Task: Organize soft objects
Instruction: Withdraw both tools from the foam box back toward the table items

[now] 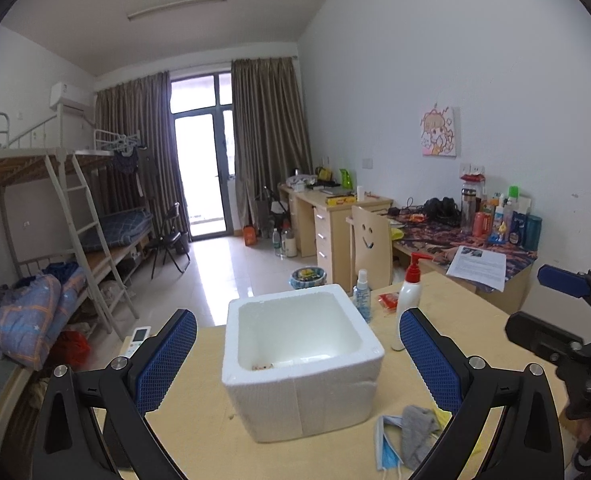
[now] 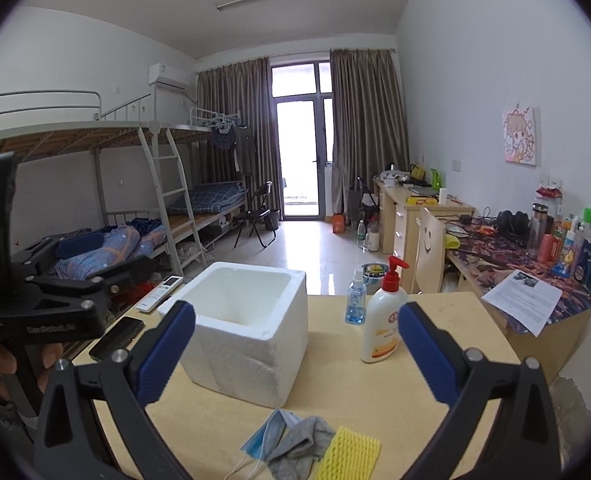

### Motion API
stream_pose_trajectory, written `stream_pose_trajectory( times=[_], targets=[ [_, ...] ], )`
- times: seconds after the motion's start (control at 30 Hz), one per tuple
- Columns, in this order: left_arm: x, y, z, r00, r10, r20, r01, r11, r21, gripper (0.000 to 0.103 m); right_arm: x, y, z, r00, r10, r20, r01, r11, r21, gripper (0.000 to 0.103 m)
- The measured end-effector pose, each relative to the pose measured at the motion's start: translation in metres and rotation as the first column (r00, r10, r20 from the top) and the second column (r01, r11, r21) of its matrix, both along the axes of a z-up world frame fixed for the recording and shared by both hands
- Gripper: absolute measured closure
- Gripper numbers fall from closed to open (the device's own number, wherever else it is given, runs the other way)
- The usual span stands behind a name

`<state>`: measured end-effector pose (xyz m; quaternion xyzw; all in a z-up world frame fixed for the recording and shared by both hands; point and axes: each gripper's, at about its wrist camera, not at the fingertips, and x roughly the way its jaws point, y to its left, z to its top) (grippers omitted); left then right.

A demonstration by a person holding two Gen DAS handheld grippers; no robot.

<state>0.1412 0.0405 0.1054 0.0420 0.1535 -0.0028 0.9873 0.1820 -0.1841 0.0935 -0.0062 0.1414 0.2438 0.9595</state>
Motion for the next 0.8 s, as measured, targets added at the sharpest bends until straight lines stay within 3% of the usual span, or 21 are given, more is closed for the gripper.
stream_pose_trajectory(
  times=[0.5, 0.8],
  targets=[
    [-0.086, -0.02, 0.01, 0.995, -0.041, 0.092, 0.039, 0.999, 0.025, 0.001, -0.079, -0.008, 0.007, 0.996, 0.002, 0.088, -0.002, 1.0, -0.002, 0.0],
    [-0.124, -0.02, -0.002, 0.992, -0.04, 0.123, 0.041, 0.999, -0.003, 0.001, -0.116, -0.014, -0.003, 0.992, -0.01, 0.125, 0.01, 1.0, 0.001, 0.0]
  ],
)
